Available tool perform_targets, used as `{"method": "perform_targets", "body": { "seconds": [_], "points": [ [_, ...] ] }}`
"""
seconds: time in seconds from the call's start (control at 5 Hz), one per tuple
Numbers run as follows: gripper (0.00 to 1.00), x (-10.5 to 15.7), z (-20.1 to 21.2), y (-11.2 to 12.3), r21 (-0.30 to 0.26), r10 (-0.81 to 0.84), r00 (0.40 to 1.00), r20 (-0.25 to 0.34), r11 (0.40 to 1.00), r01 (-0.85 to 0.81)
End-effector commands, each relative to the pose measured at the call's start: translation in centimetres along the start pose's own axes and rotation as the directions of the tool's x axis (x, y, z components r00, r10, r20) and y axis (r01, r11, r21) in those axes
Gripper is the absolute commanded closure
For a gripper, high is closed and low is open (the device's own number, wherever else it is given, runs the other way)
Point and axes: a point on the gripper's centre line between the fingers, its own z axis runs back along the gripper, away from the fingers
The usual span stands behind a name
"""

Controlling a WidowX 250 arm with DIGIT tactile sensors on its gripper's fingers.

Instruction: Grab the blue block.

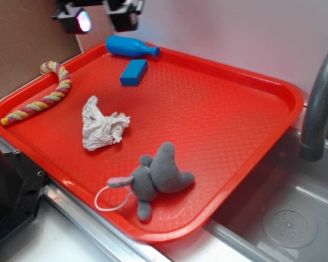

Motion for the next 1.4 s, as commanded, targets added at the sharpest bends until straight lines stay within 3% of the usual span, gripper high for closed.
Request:
{"method": "perform_targets", "body": {
  "seconds": [0.0,0.2,0.4,0.8,1.0,1.2],
  "points": [
    [0.00,3.5,-3.7,0.7,0.036,0.050,0.998,0.026,0.998,-0.051],
    [0.00,3.1,-5.9,1.5,0.043,0.045,0.999,-0.011,0.998,-0.045],
    [0.00,6.1,-9.7,-0.8,0.041,0.044,0.998,-0.050,0.998,-0.042],
    [0.00,5.9,-11.2,-1.1,0.079,0.046,0.998,-0.042,0.996,-0.042],
    [0.00,4.8,-9.9,-1.1,0.080,0.012,1.000,-0.022,0.997,-0.010],
    [0.00,1.7,-6.8,-0.1,0.076,-0.017,1.000,0.010,0.997,0.016]
  ]
}}
